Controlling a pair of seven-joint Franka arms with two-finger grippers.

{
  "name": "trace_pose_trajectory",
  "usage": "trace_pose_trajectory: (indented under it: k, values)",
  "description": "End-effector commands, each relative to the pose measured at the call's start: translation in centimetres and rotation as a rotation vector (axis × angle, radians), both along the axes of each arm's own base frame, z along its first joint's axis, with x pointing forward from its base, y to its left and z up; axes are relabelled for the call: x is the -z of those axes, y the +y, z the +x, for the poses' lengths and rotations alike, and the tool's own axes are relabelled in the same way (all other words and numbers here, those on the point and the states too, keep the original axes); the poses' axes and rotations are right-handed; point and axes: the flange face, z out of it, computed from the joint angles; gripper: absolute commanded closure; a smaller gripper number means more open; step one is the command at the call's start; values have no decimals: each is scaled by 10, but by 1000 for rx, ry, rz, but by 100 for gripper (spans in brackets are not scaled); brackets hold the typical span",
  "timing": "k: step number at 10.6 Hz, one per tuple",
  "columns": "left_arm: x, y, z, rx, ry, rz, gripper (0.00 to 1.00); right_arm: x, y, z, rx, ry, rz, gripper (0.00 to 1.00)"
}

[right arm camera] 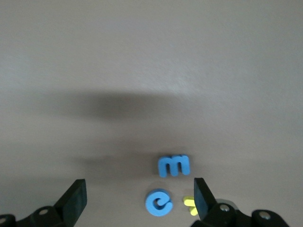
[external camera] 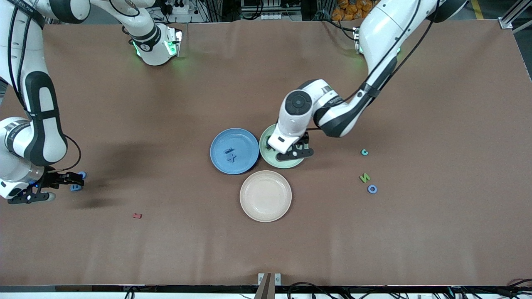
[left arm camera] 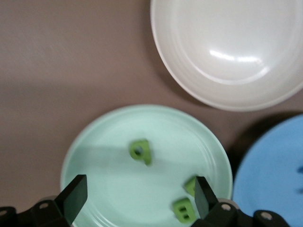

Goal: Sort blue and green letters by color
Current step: 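Place green B on the green plate while the right gripper drops x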

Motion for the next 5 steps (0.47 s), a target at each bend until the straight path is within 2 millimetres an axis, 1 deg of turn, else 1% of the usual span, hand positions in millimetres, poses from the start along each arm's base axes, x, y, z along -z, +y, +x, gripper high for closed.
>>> trace_pose_trajectory:
  k: [1,2,3,5]
  values:
    - [-14,75,51,119,-22,36,0,20,-8,4,-10,19,2,0]
    - [-13,99,66,148,-18,33,0,29,-8,3,-19,31,1,0]
    - [-10,125,80,133,-11,35,0,32,-9,3,-20,29,-4,0]
    - [-1,149,89,59,8,41,0,41,-19,0,-23,25,-14,0]
